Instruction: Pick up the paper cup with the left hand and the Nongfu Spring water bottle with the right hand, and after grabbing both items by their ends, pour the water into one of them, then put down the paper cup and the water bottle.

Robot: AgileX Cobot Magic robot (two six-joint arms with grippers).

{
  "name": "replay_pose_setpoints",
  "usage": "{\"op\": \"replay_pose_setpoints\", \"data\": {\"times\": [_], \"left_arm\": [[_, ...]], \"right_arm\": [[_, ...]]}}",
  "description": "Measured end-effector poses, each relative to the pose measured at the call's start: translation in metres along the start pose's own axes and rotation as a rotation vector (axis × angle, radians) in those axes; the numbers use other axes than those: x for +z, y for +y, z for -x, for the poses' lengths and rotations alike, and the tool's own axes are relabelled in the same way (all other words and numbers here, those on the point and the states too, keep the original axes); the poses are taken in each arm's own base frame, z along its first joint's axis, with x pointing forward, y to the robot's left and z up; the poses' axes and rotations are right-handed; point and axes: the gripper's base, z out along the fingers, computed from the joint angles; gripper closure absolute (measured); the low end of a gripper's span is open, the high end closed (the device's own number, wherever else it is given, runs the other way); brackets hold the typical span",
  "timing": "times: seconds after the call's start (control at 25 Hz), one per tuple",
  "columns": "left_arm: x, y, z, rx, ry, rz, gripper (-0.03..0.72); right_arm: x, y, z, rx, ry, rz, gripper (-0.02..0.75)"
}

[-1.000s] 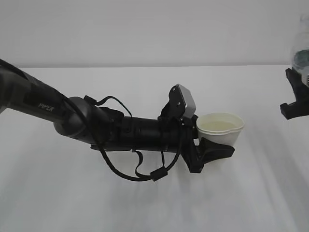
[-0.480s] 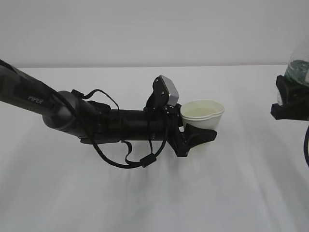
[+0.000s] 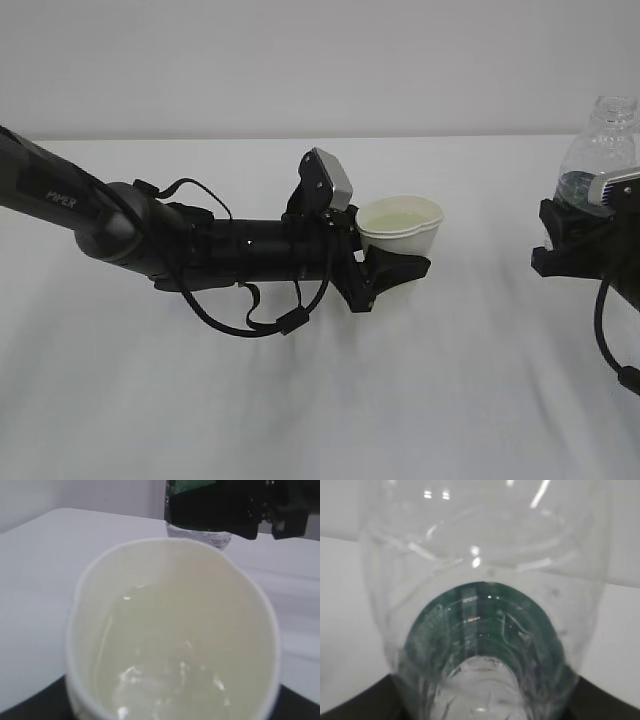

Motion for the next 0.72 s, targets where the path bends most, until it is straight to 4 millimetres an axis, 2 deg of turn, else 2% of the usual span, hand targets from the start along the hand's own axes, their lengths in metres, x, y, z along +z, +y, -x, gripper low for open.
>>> {"op": "replay_pose_setpoints", "data": {"times": [0.48,0.72], "left_arm": [[0.0,0.001,0.0,0.033,-0.004,0.007,0.277],[0.0,0.001,0.0,0.035,-0.004,0.007,0.279]], "right_arm": [[0.034,0.003,-0.017,0.054,0.018,0.026,0.363],[0.051,0.004,-0.017,0.077,-0.004,0.038,0.363]]}}
